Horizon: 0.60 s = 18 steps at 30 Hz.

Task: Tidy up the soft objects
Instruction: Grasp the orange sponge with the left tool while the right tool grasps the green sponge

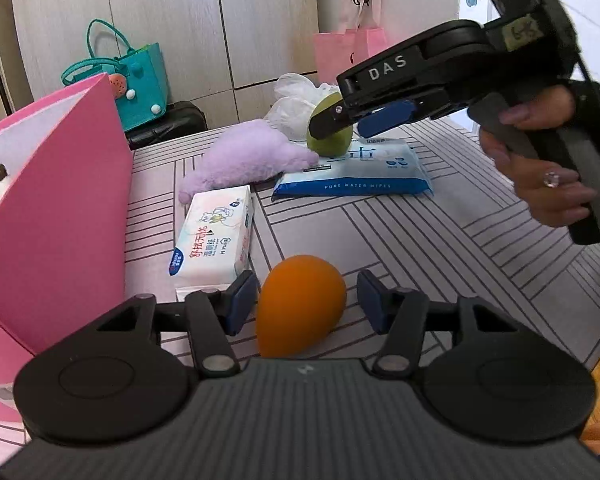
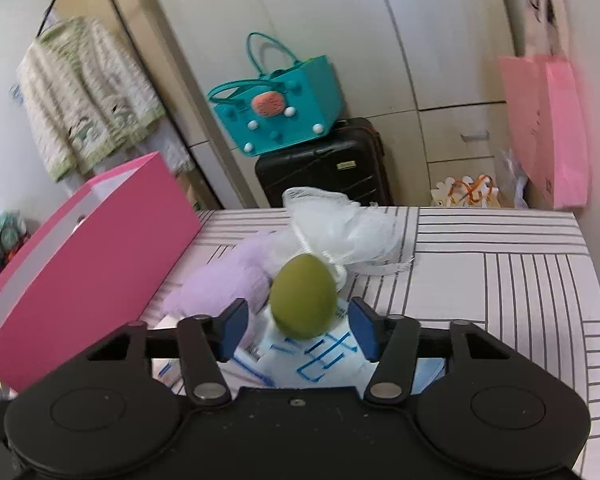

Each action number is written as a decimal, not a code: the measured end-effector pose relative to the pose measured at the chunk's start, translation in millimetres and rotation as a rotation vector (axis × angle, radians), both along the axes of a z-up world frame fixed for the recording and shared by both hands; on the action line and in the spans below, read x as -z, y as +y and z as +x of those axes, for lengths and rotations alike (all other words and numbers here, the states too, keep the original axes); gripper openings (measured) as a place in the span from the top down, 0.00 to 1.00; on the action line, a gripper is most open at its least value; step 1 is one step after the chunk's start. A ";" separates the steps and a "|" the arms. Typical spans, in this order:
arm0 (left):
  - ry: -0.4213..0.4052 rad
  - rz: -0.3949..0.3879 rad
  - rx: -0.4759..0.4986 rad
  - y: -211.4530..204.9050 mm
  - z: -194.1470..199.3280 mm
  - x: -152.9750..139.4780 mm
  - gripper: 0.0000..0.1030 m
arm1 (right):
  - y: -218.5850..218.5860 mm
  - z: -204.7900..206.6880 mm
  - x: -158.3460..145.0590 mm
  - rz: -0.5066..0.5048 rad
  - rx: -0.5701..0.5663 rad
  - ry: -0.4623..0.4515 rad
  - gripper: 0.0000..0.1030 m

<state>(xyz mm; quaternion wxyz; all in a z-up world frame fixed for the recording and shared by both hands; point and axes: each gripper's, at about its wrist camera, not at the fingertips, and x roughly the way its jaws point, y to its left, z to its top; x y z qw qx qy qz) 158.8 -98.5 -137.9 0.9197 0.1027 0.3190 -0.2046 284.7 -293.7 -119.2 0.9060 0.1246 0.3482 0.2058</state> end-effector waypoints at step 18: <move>-0.014 -0.034 -0.007 10.4 -13.2 -10.4 0.62 | -15.9 -72.2 -4.8 0.035 0.029 -0.043 0.63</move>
